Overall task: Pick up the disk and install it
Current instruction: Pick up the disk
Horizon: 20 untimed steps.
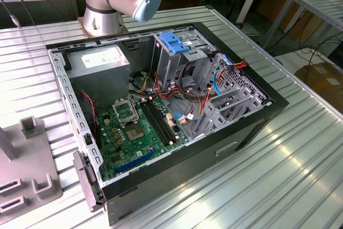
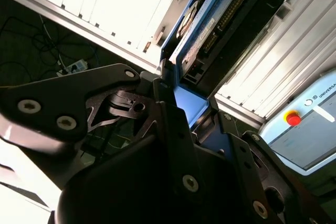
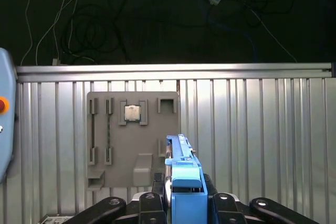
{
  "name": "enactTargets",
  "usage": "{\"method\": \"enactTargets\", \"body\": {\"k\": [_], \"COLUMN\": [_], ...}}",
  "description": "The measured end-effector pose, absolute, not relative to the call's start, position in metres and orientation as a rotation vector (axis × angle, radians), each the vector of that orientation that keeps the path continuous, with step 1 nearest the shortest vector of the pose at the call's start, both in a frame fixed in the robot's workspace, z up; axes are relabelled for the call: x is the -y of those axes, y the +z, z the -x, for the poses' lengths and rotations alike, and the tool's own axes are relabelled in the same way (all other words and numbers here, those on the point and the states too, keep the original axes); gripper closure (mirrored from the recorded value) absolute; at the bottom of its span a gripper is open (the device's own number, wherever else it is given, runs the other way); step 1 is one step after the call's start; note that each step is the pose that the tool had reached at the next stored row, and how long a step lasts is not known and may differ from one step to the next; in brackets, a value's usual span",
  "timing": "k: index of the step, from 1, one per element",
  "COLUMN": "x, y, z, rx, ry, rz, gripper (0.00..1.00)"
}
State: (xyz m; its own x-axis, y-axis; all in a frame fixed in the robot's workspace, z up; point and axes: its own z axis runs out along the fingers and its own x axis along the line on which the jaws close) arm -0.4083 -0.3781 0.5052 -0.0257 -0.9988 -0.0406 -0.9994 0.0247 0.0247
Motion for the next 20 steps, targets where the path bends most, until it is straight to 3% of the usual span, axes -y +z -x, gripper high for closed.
{"method": "enactTargets", "body": {"k": [20], "x": [0.378], "y": [0.505], "z": [0.384], "rx": [-2.24], "ry": [0.072], "rz": [2.184], "gripper": [0.63]}}
